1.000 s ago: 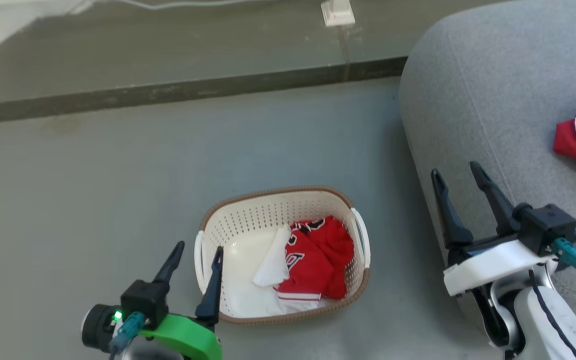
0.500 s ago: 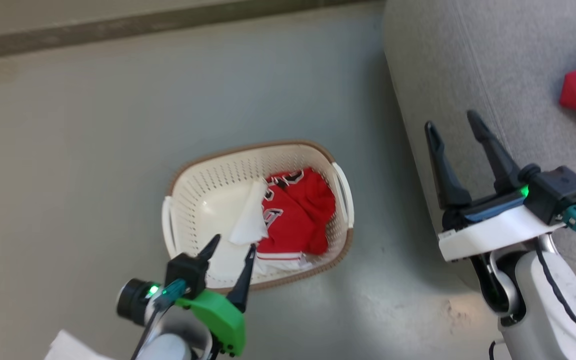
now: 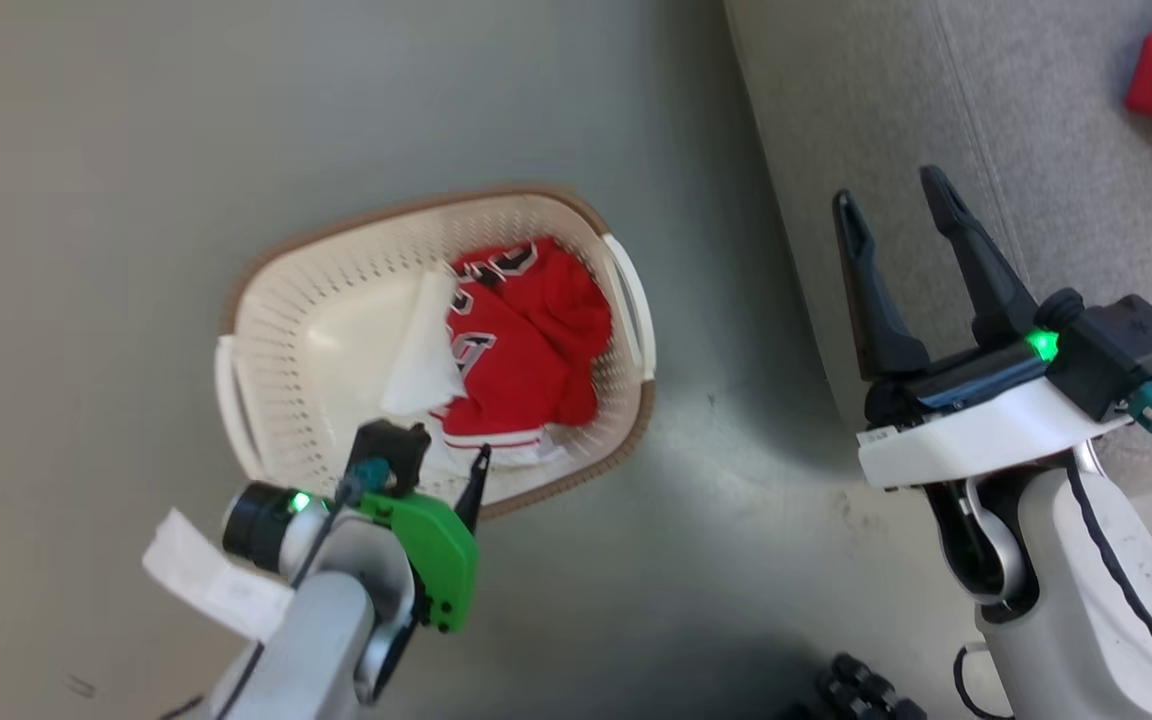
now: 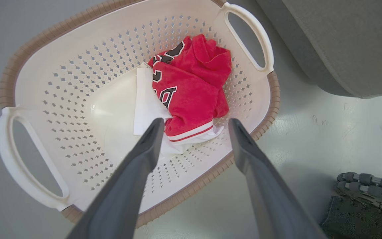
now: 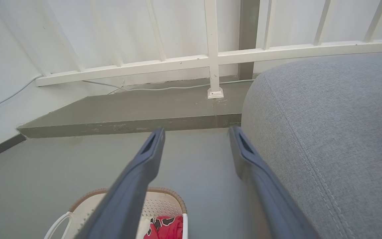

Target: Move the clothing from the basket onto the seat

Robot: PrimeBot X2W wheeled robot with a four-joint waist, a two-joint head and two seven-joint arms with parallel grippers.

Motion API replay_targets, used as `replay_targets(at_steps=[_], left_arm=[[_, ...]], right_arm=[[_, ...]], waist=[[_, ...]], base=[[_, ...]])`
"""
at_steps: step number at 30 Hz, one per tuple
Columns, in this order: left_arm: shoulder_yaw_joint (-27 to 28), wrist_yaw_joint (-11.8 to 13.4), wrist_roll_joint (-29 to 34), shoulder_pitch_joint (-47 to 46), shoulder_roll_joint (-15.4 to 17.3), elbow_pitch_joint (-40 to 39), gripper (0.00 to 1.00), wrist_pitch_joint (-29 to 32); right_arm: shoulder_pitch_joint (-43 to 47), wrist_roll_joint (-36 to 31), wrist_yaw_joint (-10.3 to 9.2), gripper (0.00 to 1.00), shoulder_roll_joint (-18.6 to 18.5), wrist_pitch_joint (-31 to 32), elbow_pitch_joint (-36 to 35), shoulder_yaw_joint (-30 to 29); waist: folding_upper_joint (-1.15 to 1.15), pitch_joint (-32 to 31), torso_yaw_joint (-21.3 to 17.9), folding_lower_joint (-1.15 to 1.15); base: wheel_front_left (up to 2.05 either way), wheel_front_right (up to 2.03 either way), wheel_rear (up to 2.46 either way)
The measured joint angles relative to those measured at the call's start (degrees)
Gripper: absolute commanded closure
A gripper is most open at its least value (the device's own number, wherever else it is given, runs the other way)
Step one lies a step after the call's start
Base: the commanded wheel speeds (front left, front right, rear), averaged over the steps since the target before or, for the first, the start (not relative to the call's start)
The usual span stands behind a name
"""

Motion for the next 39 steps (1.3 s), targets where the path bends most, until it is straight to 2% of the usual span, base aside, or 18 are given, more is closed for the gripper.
replay_targets(at_steps=[6,15,23,31,39], left_arm=[[0.6,-0.5,0.3,-5.0,0.1,5.6,0.00,3.7],[2.7,-0.9,0.6,-12.7,2.9,10.9,0.00,8.4],[4.3,-2.0,0.4,-19.4,3.5,14.9,0.00,9.1],[4.7,-3.0,0.2,-21.8,3.6,19.0,0.00,9.9],[4.8,-4.0,-0.5,-23.2,3.5,23.3,0.00,11.3]], right_arm=[[-1.4,0.8,0.51,0.00,0.5,-0.6,-0.3,1.5],[-4.1,2.1,0.96,0.00,2.0,-3.5,-0.4,3.1],[-6.3,3.4,0.92,0.00,2.2,-5.7,0.9,3.1],[-7.8,4.2,0.92,0.00,2.5,-6.5,2.6,3.6],[-8.8,4.5,0.92,0.00,2.8,-6.9,3.9,4.1]], waist=[[0.00,4.8,-2.5,0.00],[0.00,11.9,-6.9,0.00],[0.00,18.6,-10.5,0.01],[0.00,21.7,-12.5,0.01],[0.00,22.4,-12.8,0.01]], base=[[0.00,0.00,0.00],[0.00,0.00,0.00],[0.00,0.00,0.00],[0.00,0.00,0.00],[0.00,0.00,0.00]])
